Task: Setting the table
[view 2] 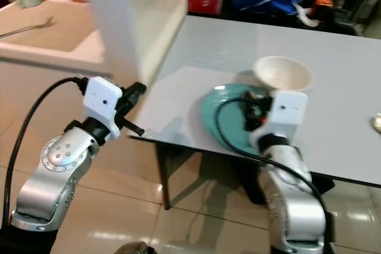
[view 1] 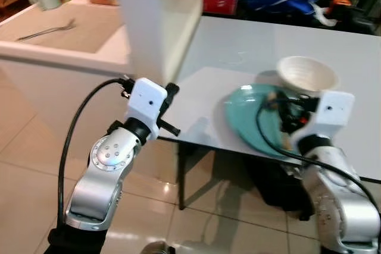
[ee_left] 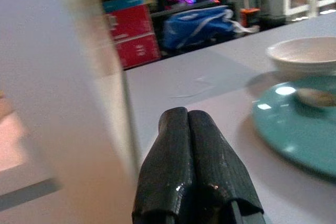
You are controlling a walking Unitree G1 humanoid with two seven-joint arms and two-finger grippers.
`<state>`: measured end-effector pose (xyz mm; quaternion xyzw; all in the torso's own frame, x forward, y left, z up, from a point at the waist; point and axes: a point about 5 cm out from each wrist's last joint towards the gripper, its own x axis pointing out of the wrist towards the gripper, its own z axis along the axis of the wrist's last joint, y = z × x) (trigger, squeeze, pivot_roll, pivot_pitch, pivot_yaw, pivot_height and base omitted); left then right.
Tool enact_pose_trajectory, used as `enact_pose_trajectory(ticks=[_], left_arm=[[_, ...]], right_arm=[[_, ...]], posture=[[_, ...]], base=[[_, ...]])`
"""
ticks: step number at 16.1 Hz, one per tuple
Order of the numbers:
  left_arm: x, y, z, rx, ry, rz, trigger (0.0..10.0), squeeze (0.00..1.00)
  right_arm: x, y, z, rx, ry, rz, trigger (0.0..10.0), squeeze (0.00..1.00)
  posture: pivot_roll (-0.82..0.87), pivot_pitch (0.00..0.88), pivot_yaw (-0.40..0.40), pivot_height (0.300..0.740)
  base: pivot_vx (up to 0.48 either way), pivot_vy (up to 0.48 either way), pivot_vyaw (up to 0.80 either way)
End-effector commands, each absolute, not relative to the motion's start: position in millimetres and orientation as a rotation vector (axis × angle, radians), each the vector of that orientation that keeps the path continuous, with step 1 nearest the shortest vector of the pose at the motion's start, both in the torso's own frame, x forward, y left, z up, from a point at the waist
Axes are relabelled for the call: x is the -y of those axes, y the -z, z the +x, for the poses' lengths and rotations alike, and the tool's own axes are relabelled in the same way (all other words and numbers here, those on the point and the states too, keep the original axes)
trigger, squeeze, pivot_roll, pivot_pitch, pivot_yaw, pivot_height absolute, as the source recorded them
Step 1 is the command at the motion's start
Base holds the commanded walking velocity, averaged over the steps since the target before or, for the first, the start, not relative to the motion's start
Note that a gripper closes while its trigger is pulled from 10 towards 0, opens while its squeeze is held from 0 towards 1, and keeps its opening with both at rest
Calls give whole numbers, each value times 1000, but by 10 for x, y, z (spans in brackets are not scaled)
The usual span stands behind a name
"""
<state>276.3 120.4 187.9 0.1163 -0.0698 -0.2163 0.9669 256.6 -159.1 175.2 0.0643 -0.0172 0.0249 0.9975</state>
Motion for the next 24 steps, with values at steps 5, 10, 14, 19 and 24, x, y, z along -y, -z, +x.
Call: enact_pose_trajectory(ticks=[5,10,14,19,24], left_arm=[[-1286,-2048,2849,212,357,242,10000,0],[-1378,-2172,2920,248,311,251,10000,0],[-1424,-2210,2937,256,302,275,10000,0],[-1477,-2241,2935,256,270,289,10000,0],[-1513,-2281,2956,261,261,294,10000,0]], right_arm=[[1435,-1727,2481,47,-185,173,10000,0],[1455,-1684,2548,28,-161,175,10000,0],[1383,-1717,2612,46,-191,190,10000,0],[1312,-1773,2709,68,-227,197,10000,0],[1304,-1818,2766,97,-244,174,10000,0]], posture=[[49,19,3,740],[54,20,-7,740],[71,15,-25,740],[95,6,-50,740],[98,0,-45,740]], base=[[0,480,0],[0,480,-580],[0,480,-800],[0,480,-800],[0,480,-480]])
